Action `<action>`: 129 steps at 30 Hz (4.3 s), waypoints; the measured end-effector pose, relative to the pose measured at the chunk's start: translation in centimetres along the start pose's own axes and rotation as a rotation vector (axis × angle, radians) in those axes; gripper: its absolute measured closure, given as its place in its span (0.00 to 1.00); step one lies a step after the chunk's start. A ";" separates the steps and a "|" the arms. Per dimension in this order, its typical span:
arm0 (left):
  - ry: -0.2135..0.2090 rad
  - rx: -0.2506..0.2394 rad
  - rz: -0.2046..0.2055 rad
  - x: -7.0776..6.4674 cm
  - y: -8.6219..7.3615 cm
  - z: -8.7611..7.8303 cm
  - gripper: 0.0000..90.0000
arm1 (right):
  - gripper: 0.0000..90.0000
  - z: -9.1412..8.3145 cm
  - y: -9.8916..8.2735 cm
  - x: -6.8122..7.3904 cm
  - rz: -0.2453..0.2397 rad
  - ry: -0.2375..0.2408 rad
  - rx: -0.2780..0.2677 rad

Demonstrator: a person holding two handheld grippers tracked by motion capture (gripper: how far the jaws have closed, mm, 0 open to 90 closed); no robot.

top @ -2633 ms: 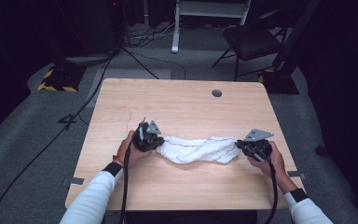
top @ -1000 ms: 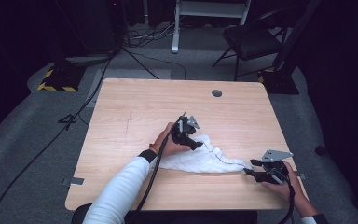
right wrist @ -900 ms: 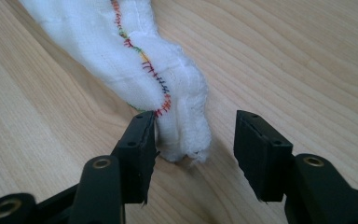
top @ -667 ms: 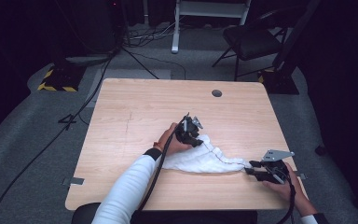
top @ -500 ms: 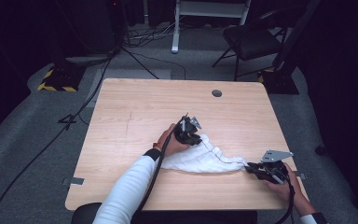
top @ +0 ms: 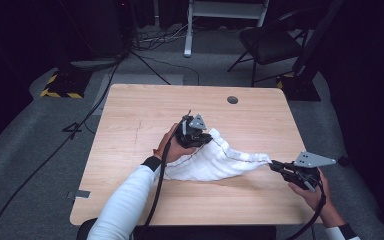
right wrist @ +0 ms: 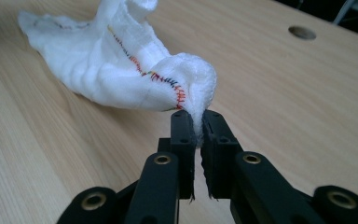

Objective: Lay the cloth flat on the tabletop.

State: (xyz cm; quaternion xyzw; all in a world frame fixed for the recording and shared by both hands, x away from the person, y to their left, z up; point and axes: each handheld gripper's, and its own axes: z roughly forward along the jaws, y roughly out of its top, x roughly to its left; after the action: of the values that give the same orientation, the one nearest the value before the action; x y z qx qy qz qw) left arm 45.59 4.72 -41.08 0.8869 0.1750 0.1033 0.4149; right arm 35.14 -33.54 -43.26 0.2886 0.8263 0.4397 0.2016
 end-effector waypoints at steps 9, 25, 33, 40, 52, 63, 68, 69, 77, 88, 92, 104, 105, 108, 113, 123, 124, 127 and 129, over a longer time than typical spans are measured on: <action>0.060 -0.094 0.059 -1.2 1.3 -5.6 0.92 | 0.94 -2.3 5.2 0.3 -0.067 -0.043 -0.125; 0.053 -0.069 0.026 -0.8 -2.0 -3.4 0.78 | 0.95 1.4 4.7 1.7 -0.118 -0.008 -0.024; 0.011 0.083 0.040 0.0 -3.1 1.3 0.50 | 0.95 1.7 3.5 1.7 -0.109 0.012 0.011; 0.036 0.083 -0.115 2.5 -4.1 3.9 0.36 | 0.95 1.8 2.6 1.3 -0.092 0.004 0.026; -0.055 0.131 -0.111 2.6 -3.4 7.0 0.57 | 0.95 2.1 2.1 0.9 -0.073 0.004 0.039; -0.002 0.024 -0.043 2.3 -2.1 4.1 0.95 | 0.95 1.5 2.4 0.5 -0.065 -0.042 0.010; 0.049 -0.064 -0.001 1.8 -0.4 -0.9 0.95 | 0.95 -0.3 3.6 0.0 -0.053 -0.083 -0.063; 0.060 -0.078 0.013 1.6 -0.1 -1.8 0.95 | 0.95 -0.6 3.9 0.0 -0.052 -0.085 -0.075; 0.144 -0.185 0.098 -0.8 1.6 -9.2 0.95 | 0.95 -3.8 7.0 0.8 -0.078 -0.114 -0.187; 0.206 -0.284 0.166 -5.6 1.6 -15.4 0.95 | 0.95 -8.2 9.9 4.0 -0.127 -0.115 -0.288; 0.235 -0.304 0.144 -7.5 1.0 -17.3 0.95 | 0.95 -8.7 10.6 5.3 -0.138 -0.090 -0.292; 0.283 -0.249 0.047 -6.7 -2.9 -15.4 0.95 | 0.95 -5.5 10.8 5.8 -0.111 -0.049 -0.211; 0.283 -0.249 0.047 -6.7 -2.9 -15.4 0.95 | 0.95 -4.9 10.8 5.4 -0.105 -0.054 -0.199; 0.328 -0.185 0.006 -3.3 -3.8 -12.0 0.95 | 0.95 -1.9 10.8 3.5 -0.073 -0.077 -0.152; 0.348 -0.136 -0.050 0.9 -4.0 -8.8 0.95 | 0.95 2.9 11.1 0.2 -0.018 -0.115 -0.074; 0.413 -0.057 -0.176 8.7 -4.5 -2.5 0.95 | 0.95 12.8 12.4 -6.3 0.032 -0.223 0.053; 0.434 -0.033 -0.193 9.5 -4.5 -1.5 0.94 | 0.95 13.6 12.4 -6.7 0.034 -0.239 0.065; 0.447 -0.004 -0.224 10.2 -4.8 -0.2 0.92 | 0.94 14.8 12.4 -7.3 0.051 -0.254 0.080; 0.472 0.022 -0.256 10.5 -5.0 0.7 0.77 | 0.85 16.4 12.1 -7.9 0.063 -0.313 0.118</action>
State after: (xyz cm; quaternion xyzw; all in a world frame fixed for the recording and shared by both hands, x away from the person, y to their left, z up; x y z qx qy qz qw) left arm 54.32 11.30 -44.96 0.8135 0.3785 0.2520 0.3626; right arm 54.29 -23.34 -41.17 0.3906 0.7997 0.3462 0.2966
